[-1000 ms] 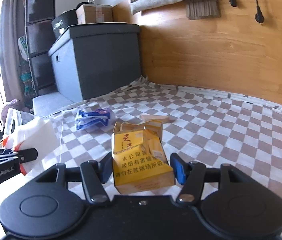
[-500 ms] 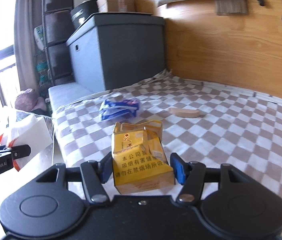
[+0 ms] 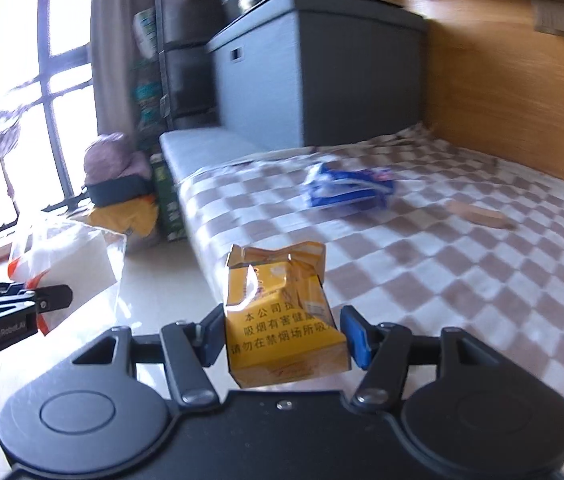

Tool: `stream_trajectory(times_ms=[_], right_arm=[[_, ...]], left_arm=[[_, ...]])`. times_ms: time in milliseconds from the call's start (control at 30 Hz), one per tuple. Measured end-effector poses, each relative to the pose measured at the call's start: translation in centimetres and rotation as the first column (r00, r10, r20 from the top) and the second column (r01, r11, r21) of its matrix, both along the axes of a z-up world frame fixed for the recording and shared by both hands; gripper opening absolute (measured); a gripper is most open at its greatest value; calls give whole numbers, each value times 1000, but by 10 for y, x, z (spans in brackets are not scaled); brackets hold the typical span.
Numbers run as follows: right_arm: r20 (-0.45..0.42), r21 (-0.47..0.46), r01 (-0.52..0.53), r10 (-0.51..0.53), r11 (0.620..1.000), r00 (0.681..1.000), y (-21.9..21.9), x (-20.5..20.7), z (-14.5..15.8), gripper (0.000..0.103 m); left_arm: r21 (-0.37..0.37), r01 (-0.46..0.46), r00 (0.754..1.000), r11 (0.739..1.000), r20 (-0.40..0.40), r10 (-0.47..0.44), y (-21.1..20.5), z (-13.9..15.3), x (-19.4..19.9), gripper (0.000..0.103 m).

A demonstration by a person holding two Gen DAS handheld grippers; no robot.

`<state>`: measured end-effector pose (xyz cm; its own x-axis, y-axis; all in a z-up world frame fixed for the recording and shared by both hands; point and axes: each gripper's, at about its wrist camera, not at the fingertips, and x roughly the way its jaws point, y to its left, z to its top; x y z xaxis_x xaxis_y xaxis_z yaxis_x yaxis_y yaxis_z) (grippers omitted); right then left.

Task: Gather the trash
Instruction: 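Carry the clear bag and yellow box over the wastebasket with both tools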

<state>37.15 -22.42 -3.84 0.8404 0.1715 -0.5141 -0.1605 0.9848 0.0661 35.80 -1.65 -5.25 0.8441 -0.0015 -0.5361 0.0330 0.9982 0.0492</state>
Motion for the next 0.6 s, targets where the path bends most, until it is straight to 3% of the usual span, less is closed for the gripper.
stream_trajectory(times_ms=[300, 467, 600], right_arm=[[-76, -87, -197, 190, 977, 979, 60, -7, -26, 61], [-163, -73, -252, 238, 965, 957, 78, -8, -50, 61], [-227, -91, -293, 266, 952, 937, 85, -10, -69, 61]], left_arm=[[-34, -25, 985, 999, -172, 18, 32, -55, -10, 11], [-69, -14, 959, 998, -283, -6, 38, -86, -17, 11], [-101, 0, 923, 995, -383, -39, 35, -119, -25, 11]])
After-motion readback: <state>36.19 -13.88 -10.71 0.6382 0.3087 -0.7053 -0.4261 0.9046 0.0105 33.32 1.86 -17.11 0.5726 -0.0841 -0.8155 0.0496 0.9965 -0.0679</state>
